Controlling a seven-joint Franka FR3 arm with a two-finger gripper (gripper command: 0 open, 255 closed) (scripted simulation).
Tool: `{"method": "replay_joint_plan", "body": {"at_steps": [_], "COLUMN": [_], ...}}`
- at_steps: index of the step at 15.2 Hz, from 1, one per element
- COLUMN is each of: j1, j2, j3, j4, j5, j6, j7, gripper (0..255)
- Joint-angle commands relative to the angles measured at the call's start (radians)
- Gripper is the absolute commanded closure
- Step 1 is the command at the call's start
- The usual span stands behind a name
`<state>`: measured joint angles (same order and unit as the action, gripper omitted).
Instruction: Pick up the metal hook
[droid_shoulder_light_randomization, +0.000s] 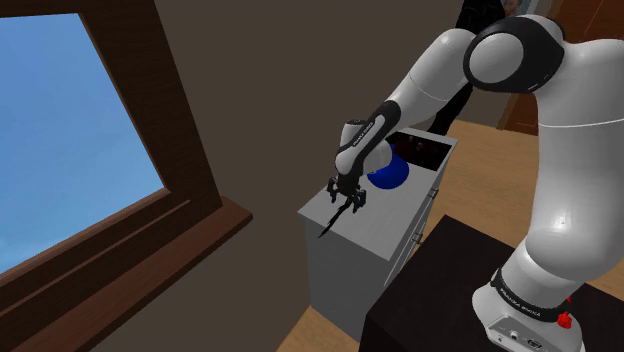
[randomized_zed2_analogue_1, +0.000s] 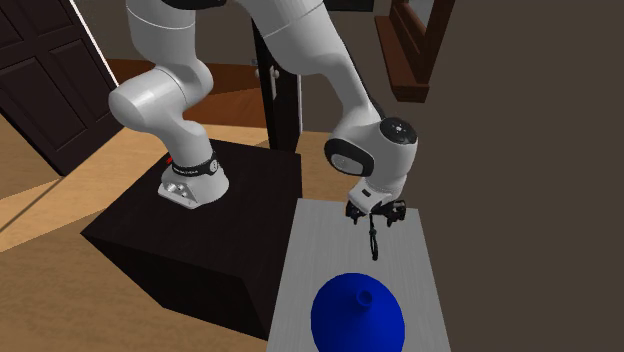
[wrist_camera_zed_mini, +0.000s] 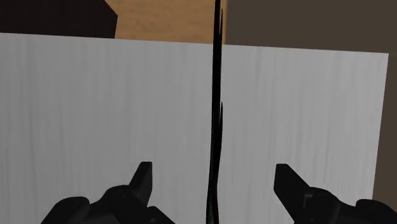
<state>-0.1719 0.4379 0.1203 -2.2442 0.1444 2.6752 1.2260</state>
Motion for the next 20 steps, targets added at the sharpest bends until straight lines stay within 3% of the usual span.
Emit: {"method": "replay_joint_plan", "body": {"at_steps": [1,2,3,12,20], "j1": [0.002,0.002,0.001,0.002,0.0], "j2": [0.019,0.019,0.02,0.019,-0.083], "j3": [0.0,0.0,0.0,0.0,0.001], "j4": [0.002,0.002,0.003,0.002,-0.012], "j5": [0.0,0.0,0.0,0.0,0.0], "j6": [0.018,0.017,0.018,0.017,-0.069], "j7": [0.0,0.0,-0.001,0.0,0.01], "gripper": [0,0,255,255,255]}}
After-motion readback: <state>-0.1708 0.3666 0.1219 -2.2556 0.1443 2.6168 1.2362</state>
